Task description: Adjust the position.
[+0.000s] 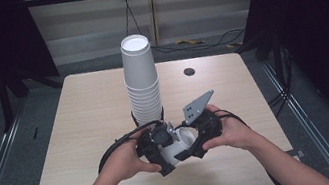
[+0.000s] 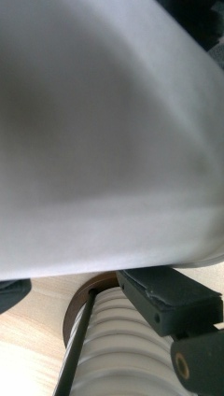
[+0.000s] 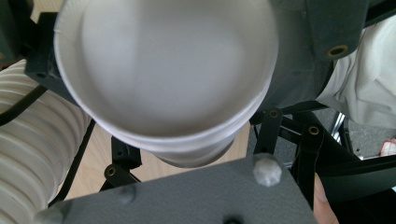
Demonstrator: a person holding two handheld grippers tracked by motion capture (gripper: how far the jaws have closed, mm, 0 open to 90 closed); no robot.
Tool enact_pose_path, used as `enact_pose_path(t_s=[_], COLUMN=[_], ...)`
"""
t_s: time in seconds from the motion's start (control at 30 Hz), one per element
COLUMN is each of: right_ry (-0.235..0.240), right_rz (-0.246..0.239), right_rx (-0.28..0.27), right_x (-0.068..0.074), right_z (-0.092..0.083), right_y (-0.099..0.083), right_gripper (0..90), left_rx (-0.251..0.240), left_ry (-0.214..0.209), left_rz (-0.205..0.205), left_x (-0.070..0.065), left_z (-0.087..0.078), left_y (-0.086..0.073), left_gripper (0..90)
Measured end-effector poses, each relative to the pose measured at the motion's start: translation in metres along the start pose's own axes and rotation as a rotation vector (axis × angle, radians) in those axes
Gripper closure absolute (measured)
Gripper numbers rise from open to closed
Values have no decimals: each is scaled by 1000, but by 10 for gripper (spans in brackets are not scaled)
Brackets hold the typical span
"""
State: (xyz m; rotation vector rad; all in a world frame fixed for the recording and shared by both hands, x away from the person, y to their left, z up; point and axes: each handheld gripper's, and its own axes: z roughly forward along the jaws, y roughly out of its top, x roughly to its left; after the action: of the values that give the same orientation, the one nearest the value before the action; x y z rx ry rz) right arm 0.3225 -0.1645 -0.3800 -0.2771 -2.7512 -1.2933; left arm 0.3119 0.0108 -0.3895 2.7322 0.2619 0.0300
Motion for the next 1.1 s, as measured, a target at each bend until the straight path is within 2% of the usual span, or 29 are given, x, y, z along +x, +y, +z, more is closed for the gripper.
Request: enact_pose_path(t_s=[0.03,0.1,0.13,0.27,0.4,0.63,0.7,0.73,0.87,0.93,1.1], right_ry=[-1,0,0,1,-3,-9,-10,-10,-14,-7,-14], right_rz=[1,2,4,12,18,32,32,33,42,48,51], right_rx=[2,2,1,5,11,2,0,-2,-17,-32,-30], right_x=[0,0,0,0,0,1,1,1,0,-1,0], right_z=[0,0,1,0,0,-1,-1,-2,-4,-6,-7], right_y=[0,0,0,0,0,-3,-3,-4,-6,-7,-8], right_gripper=[198,198,199,199,202,210,211,211,212,213,214], left_rx=[4,9,8,15,18,5,4,-9,-31,-24,-30], left_ry=[11,11,-5,14,18,3,1,17,18,23,38], left_rz=[18,20,0,32,38,20,23,44,36,51,63], left_x=[1,1,0,0,0,-1,-1,0,0,0,0], left_z=[0,-1,0,-2,-1,0,0,-1,-3,-5,-6], left_y=[0,1,0,1,2,1,1,1,0,1,2], left_gripper=[104,104,104,104,105,104,100,99,95,96,93])
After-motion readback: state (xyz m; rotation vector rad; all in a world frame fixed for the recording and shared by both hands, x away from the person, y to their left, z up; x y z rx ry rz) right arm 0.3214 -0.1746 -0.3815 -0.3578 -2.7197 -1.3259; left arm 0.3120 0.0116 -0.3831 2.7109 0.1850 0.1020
